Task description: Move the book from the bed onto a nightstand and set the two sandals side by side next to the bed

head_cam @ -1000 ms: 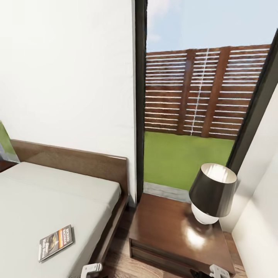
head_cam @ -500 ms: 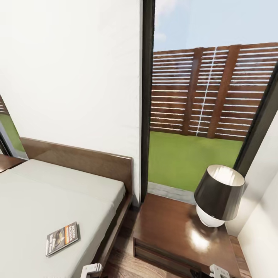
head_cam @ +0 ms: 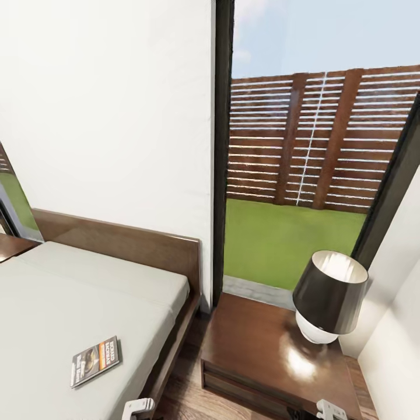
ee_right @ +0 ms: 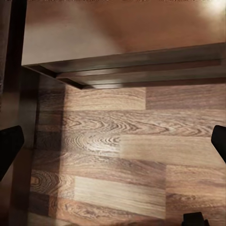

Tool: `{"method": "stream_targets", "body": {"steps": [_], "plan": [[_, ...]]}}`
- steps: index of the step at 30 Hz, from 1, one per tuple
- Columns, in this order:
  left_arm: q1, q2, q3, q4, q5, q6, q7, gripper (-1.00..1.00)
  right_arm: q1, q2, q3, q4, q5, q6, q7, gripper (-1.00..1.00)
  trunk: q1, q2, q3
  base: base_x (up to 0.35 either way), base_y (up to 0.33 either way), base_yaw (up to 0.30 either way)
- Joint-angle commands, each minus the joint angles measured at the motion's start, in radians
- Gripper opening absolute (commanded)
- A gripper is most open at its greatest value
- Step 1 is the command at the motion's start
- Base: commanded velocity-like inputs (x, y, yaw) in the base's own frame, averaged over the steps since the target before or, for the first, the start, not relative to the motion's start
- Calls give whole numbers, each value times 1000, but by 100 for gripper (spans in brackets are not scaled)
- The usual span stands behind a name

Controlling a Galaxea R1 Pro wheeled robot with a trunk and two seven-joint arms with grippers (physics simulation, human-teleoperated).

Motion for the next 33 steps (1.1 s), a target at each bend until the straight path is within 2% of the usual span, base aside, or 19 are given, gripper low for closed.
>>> {"method": "stream_targets", "body": {"steps": [1,33], "plan": [[-1,0,8,1,-11,-5,-3,100,-1,0,3,2,-10,-2,4,100,-4,6,2,0,0,0],[-1,0,8,1,-11,-5,-2,100,-1,0,3,2,-10,-4,5,100,-126,230,102,0,0,0]]}}
